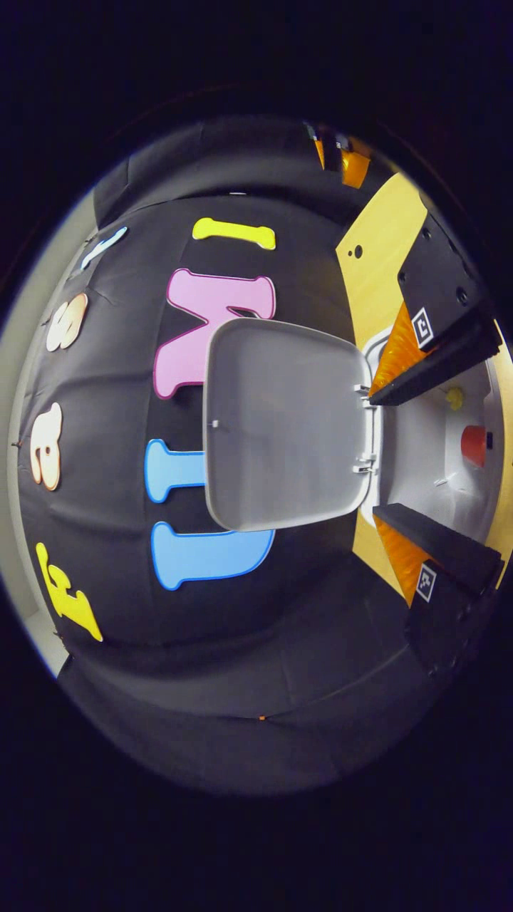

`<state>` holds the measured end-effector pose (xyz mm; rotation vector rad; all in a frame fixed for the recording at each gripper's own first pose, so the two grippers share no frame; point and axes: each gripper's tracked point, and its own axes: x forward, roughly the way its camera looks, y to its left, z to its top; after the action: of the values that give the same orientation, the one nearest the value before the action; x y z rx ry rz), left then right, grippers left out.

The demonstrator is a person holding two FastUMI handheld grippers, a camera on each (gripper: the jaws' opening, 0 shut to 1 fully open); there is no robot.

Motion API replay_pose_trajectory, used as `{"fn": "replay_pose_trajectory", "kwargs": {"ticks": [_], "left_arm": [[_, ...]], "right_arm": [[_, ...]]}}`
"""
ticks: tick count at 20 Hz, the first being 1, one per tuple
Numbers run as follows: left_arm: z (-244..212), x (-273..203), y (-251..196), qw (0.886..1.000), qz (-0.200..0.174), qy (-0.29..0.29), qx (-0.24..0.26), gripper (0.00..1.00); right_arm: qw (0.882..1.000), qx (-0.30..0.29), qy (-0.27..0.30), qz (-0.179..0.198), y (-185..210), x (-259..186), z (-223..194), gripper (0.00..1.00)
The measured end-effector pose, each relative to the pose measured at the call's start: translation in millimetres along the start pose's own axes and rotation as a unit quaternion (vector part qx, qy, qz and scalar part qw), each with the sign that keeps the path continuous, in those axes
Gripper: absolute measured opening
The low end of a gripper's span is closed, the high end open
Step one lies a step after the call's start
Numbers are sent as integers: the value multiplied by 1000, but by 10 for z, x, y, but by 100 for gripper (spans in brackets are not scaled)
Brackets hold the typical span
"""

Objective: Press the lid of the desktop garbage bin to open it, pick up the crumpled paper on the desktop and throw it into the bin, then pick up the pop can on the desktop and drop it into the bin, and finally close the garbage bin lid.

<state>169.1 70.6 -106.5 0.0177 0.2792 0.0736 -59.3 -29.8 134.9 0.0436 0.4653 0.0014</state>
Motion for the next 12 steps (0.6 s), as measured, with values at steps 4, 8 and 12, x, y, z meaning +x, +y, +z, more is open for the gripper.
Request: {"fn": "replay_pose_trajectory", "kwargs": {"ticks": [4, 8, 12], "left_arm": [[924, -52, 104, 996, -14, -82, -18, 93], [1336, 216, 129, 994, -34, -107, -1, 92], [1423, 572, -20, 994, -62, -95, -1, 92]], "right_arm": [[999, -7, -42, 29, 206, 35, 558, 97], [997, -13, -64, 50, 347, 71, 937, 97], [996, -22, -72, 55, 381, 87, 1071, 97]]}}
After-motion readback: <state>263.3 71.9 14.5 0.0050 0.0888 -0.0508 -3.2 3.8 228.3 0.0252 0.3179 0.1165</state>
